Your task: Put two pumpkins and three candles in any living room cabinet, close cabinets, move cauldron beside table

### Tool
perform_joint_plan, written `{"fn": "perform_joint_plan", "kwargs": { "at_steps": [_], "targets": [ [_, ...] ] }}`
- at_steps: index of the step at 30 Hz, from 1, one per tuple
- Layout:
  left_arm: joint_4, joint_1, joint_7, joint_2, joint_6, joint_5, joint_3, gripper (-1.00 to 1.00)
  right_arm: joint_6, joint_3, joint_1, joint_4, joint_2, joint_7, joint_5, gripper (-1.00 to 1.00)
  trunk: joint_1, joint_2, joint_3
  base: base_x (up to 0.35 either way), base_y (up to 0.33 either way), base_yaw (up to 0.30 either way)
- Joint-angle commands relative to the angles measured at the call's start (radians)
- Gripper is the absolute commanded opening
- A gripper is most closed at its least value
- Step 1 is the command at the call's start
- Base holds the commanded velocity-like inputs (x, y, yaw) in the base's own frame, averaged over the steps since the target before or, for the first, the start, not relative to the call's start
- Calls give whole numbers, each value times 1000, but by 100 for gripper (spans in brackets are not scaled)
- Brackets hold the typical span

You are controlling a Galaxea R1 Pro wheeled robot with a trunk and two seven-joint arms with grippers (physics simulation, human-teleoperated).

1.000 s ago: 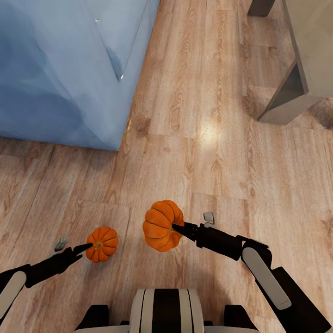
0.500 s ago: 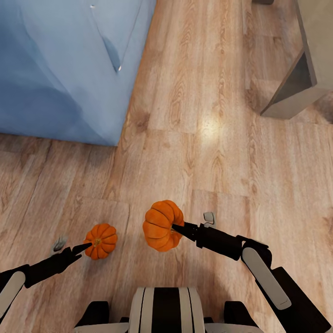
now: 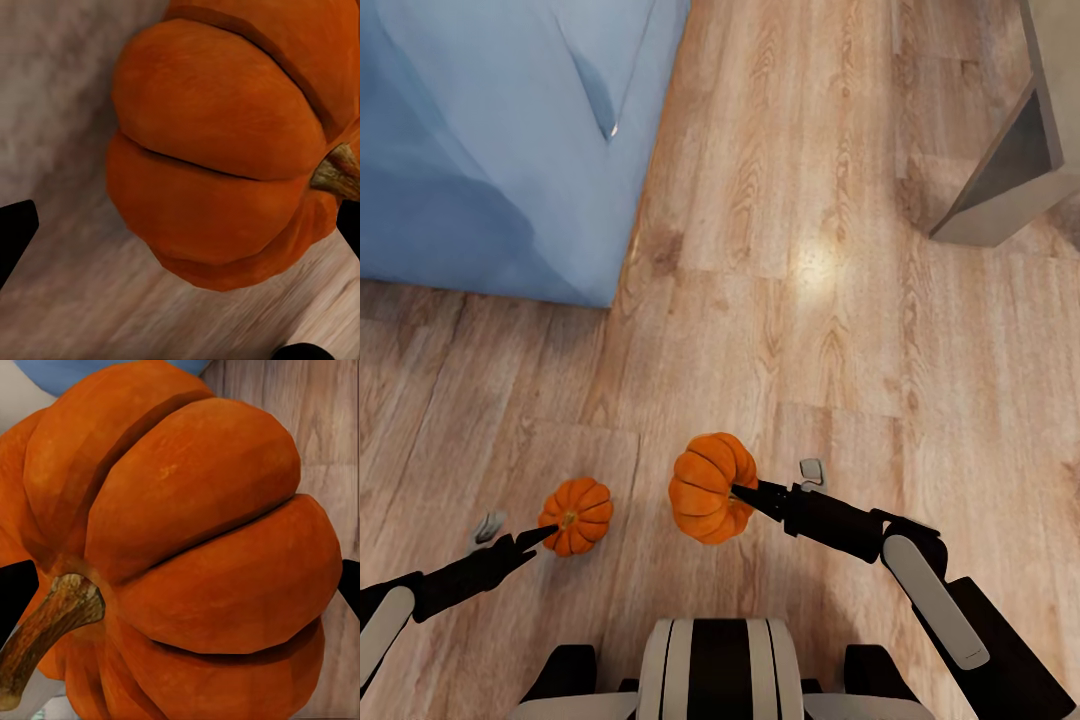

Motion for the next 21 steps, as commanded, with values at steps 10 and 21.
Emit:
{"fn": "perform_joint_plan", "kwargs": {
  "at_steps": [10,21],
  "targets": [
    [0,0,-2,0,6,3,1,100,8,1,-1,0,0,-3,-12,-100,3,-2,-24,0,0,0],
    [0,0,-2,-1,6,3,1,100,8,1,-1,-1,-1,-3,-12,-100,4,-3,-39,0,0,0]
  ]
}}
